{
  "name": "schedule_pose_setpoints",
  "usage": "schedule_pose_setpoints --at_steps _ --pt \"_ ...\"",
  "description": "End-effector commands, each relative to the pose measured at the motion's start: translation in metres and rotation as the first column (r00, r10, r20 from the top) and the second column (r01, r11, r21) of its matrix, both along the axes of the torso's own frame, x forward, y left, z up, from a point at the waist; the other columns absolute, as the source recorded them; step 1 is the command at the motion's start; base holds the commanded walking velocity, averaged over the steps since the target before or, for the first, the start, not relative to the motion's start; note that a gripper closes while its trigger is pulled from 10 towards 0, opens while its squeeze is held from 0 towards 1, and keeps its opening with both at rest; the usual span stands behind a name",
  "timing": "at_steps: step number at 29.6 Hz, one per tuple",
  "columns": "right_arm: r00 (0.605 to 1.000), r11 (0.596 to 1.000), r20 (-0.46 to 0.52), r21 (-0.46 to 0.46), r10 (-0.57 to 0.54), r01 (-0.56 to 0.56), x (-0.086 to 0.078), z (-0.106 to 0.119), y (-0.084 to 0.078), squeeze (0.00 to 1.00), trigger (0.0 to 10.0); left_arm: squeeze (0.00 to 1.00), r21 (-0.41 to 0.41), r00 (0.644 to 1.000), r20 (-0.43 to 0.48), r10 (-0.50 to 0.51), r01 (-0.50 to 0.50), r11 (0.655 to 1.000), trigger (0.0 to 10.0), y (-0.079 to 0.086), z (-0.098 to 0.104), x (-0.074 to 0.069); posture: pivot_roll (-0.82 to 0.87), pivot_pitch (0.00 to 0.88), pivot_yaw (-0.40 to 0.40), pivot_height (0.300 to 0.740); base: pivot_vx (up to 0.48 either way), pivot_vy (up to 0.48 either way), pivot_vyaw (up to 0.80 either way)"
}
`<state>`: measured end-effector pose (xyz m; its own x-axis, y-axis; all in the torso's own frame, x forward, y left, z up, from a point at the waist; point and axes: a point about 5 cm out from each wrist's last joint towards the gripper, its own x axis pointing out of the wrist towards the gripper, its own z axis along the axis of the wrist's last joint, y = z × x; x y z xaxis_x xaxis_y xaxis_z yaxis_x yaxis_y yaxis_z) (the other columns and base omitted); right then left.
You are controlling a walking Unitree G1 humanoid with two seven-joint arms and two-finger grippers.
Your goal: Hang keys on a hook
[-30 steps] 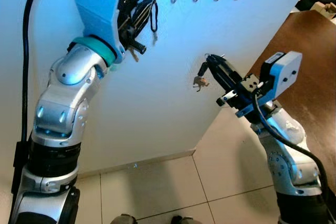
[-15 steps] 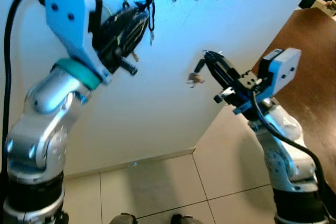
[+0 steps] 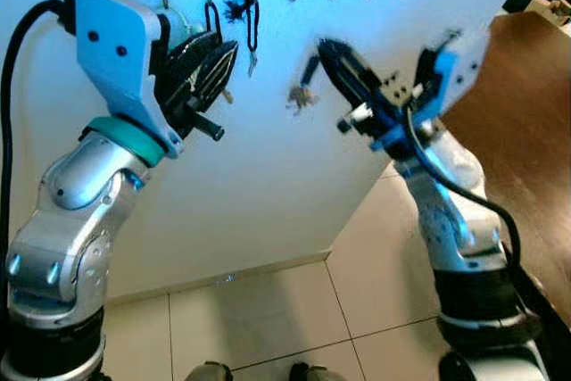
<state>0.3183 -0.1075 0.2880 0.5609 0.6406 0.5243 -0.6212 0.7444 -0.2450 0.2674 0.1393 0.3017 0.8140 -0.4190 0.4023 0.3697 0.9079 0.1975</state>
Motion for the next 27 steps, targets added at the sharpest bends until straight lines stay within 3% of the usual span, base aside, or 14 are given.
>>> schedule_pose_setpoints --at_steps 1,8,15,27 --pt "1.0 1.0 0.005 -0.011 -0.002 0.002 0.002 -0.001 0.001 0.0 10.0 0.0 0.012 1.0 -0.016 -0.012 0.012 1.0 10.0 -0.001 -0.003 -0.004 0.13 0.101 0.017 0.74 0.0 0.0 0.0" --pt "0.997 1.0 0.07 -0.011 0.018 -0.017 0.01 0.019 0.013 0.0 10.0 0.0 0.032 0.999 -0.048 -0.011 0.012 0.999 10.0 0.004 -0.01 -0.015 0.14 0.112 0.007 0.74 0.0 0.0 0.0" --pt "0.986 0.999 0.161 0.012 0.034 -0.036 0.007 0.043 0.021 0.0 10.0 0.0 0.025 0.999 -0.051 -0.009 0.01 1.0 10.0 0.001 -0.011 -0.015 0.14 0.117 0.006 0.74 0.0 0.0 0.0" --pt "0.973 0.998 0.231 0.066 -0.025 0.01 0.002 0.052 0.02 0.0 10.0 0.0 0.026 0.998 -0.059 -0.011 0.013 1.0 10.0 0.0 -0.01 -0.014 0.13 0.117 0.009 0.74 0.0 0.0 0.0"
